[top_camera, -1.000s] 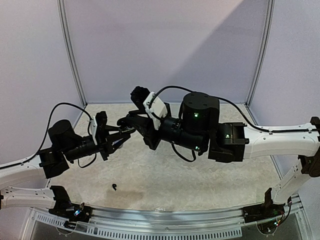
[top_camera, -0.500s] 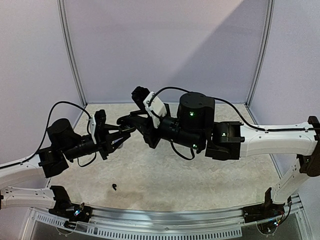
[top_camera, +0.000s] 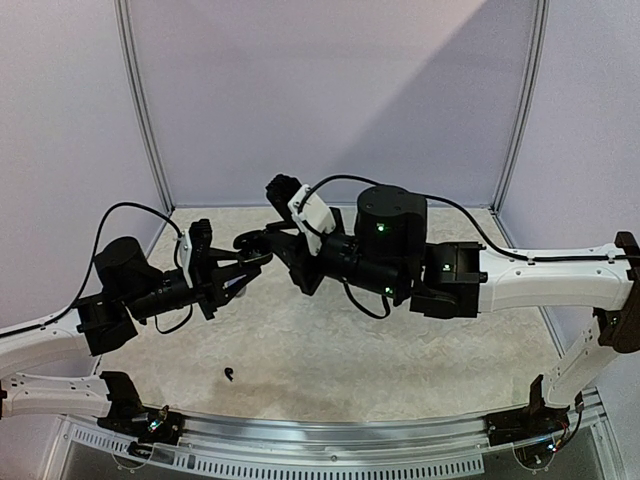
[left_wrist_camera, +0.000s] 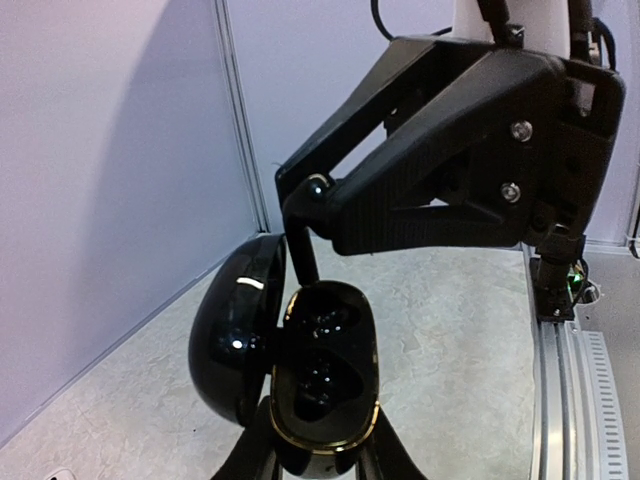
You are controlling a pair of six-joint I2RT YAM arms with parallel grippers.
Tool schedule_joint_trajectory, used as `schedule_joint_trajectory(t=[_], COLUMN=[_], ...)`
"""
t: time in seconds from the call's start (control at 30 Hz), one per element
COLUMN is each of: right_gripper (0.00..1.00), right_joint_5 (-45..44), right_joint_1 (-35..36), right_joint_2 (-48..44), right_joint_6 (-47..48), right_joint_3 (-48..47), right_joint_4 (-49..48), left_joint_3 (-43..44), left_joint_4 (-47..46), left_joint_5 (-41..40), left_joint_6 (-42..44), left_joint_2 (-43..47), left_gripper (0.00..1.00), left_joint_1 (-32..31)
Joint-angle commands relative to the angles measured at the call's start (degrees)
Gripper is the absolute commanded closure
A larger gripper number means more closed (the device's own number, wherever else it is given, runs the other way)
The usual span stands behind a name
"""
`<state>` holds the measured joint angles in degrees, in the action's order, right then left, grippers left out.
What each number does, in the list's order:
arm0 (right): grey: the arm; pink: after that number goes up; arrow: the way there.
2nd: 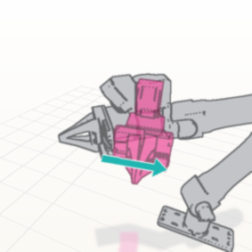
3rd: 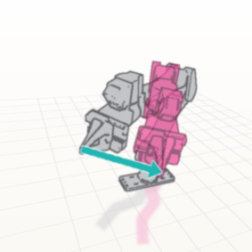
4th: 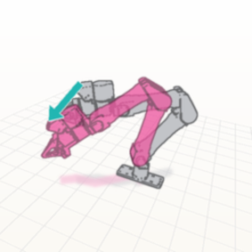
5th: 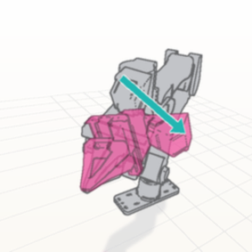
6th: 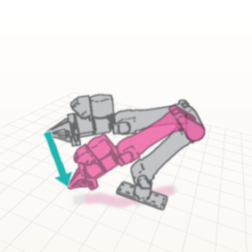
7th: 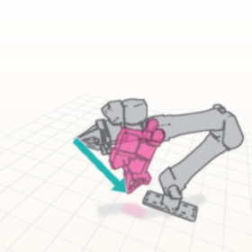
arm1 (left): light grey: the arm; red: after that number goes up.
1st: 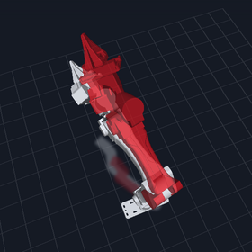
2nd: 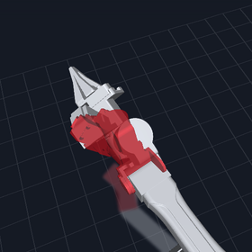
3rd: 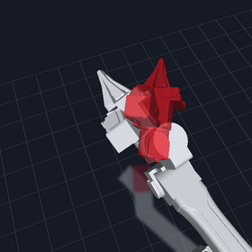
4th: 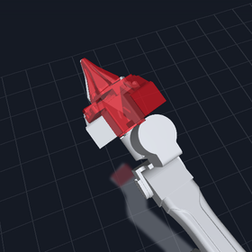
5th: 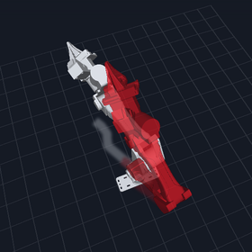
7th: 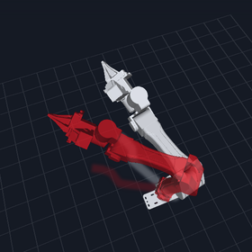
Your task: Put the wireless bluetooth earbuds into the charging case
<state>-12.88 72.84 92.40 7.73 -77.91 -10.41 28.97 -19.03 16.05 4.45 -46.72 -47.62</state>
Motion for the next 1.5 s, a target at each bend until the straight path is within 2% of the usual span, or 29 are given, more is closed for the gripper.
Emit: schedule_joint_trajectory(t=[0.0, 0.77, 1.23, 1.47], right_gripper=[1.0, 1.0, 1.0, 0.91], right_joint_5=[-0.12, 0.3, -6.78, -5.42], right_joint_1=[-0.36, -0.41, -0.4, -0.34], right_joint_2=[1.29, 1.77, 4.22, 4.54], right_joint_6=[-0.86, -1.41, 0.87, 1.17], right_joint_3=[0.39, 0.79, -1.06, -1.28], right_joint_4=[1.3, 3.69, 2.75, 2.8], left_joint_3=[1.52, 1.18, 1.01, 0.77], left_joint_4=[-0.57, -1.45, -2.07, -2.55], left_joint_5=[0.29, -1.86, -1.79, -2.18], left_joint_6=[-0.32, -0.14, -0.16, -0.21], left_joint_2=[0.0, 0.12, 0.13, 0.23], left_gripper=[1.0, 1.0, 1.0, 1.0], left_joint_1=[-0.2, -0.24, -0.2, -0.2])
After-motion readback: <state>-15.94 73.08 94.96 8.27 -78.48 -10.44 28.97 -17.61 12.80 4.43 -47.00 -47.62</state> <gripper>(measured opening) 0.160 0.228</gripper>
